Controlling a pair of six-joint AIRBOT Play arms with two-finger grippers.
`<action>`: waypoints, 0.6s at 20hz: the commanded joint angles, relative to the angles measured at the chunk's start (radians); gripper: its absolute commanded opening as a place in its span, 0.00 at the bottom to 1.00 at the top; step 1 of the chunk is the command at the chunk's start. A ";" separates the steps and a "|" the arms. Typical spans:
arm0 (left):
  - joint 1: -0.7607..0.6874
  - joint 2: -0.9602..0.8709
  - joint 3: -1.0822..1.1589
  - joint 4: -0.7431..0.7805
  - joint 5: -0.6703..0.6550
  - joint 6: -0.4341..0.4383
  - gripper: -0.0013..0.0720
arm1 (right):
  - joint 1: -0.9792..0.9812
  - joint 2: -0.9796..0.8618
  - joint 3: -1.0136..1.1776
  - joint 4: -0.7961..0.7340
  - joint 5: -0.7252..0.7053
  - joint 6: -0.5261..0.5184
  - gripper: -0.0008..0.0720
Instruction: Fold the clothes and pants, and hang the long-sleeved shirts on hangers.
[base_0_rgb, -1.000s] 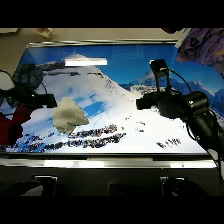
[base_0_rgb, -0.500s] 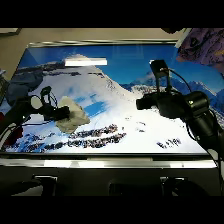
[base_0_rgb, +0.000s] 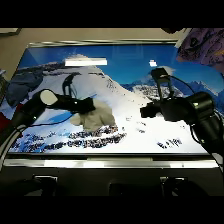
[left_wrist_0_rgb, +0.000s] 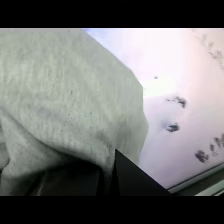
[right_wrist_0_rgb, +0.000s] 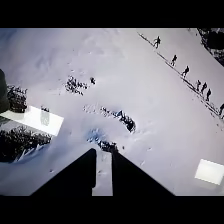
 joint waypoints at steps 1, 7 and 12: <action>-0.191 -0.024 0.027 -0.070 0.209 -0.074 0.04 | 0.001 0.061 0.001 -0.054 -0.137 0.000 0.23; -0.291 -0.145 0.028 -0.073 0.352 -0.066 1.00 | 0.001 0.105 0.000 -0.078 -0.148 0.026 0.47; -0.020 -0.052 0.031 0.003 0.012 -0.024 1.00 | -0.196 0.097 -0.003 -0.098 -0.063 0.038 0.51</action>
